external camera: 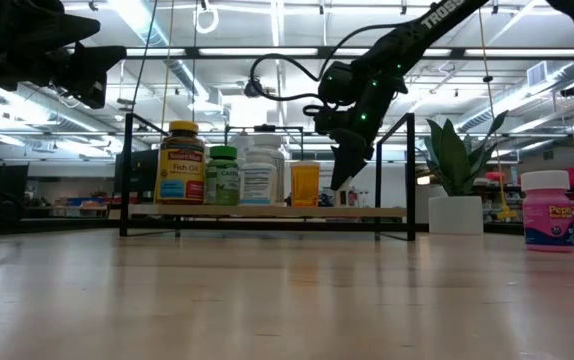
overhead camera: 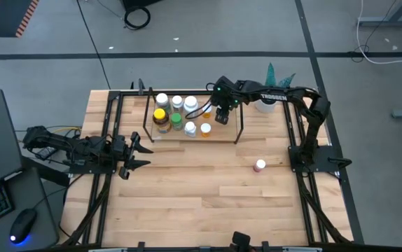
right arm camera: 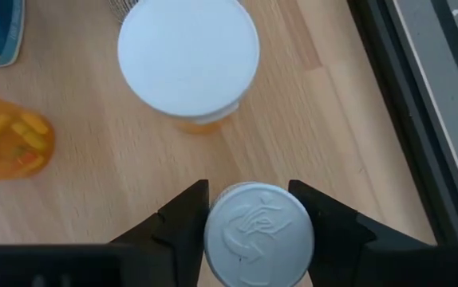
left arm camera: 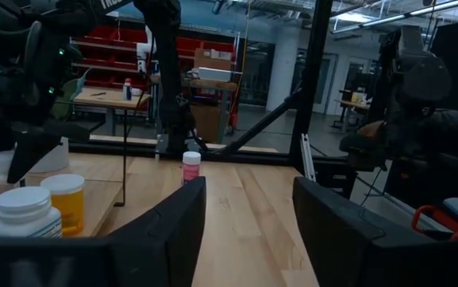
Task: Pick and place medicine bottles onto shelf by color
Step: Put the white pill bottle on the shelf, then put the pink medicine bottle on the shelf aligned with the other white pill bottles
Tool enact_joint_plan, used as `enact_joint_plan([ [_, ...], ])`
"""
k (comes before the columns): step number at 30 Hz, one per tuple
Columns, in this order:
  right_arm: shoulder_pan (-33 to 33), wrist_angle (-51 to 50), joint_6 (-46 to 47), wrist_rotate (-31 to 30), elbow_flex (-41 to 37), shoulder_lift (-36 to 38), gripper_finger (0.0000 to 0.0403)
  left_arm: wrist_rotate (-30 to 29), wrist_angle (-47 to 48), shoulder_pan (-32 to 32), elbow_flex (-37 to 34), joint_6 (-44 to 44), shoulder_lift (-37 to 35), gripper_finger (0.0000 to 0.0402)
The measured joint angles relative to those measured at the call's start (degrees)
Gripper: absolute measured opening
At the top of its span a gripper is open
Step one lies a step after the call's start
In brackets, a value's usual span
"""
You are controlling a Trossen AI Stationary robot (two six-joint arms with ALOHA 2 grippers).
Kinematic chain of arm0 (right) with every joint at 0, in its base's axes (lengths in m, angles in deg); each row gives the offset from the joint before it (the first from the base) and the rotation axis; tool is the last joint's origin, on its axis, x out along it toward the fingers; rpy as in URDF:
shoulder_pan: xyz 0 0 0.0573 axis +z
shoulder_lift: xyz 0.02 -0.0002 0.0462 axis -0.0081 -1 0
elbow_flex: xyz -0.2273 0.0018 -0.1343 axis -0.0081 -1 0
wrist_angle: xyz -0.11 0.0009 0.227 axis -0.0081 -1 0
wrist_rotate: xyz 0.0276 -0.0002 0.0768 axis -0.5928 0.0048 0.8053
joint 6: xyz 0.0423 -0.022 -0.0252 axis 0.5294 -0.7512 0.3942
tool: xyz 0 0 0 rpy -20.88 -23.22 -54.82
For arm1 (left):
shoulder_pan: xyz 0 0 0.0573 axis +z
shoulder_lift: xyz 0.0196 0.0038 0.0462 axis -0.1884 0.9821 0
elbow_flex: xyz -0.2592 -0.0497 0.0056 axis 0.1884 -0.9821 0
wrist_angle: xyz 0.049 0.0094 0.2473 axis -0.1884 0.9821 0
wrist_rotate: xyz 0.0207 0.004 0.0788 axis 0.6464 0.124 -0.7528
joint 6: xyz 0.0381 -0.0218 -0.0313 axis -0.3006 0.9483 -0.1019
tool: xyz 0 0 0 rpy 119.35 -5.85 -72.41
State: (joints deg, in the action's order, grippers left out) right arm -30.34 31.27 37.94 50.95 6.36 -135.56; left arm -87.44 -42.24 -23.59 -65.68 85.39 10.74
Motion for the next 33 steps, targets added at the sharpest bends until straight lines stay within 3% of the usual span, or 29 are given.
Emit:
enact_joint_plan([
  [12, 0.09, -0.39, 0.04, -0.01, -0.01, 0.31, 0.0242, -0.02, -0.02, 0.00, 0.01, -0.01, 0.00, 0.0198],
  [21, 1.49, -0.49, 1.32, -1.53, 0.01, 4.53, 0.0286, -0.02, -0.01, 0.01, 0.01, 0.00, 0.00, 0.0196],
  [33, 9.65, -2.59, 3.24, -1.97, 0.01, 17.16, 0.0291, -0.02, -0.02, 0.00, 0.00, -0.01, 0.00, 0.0193],
])
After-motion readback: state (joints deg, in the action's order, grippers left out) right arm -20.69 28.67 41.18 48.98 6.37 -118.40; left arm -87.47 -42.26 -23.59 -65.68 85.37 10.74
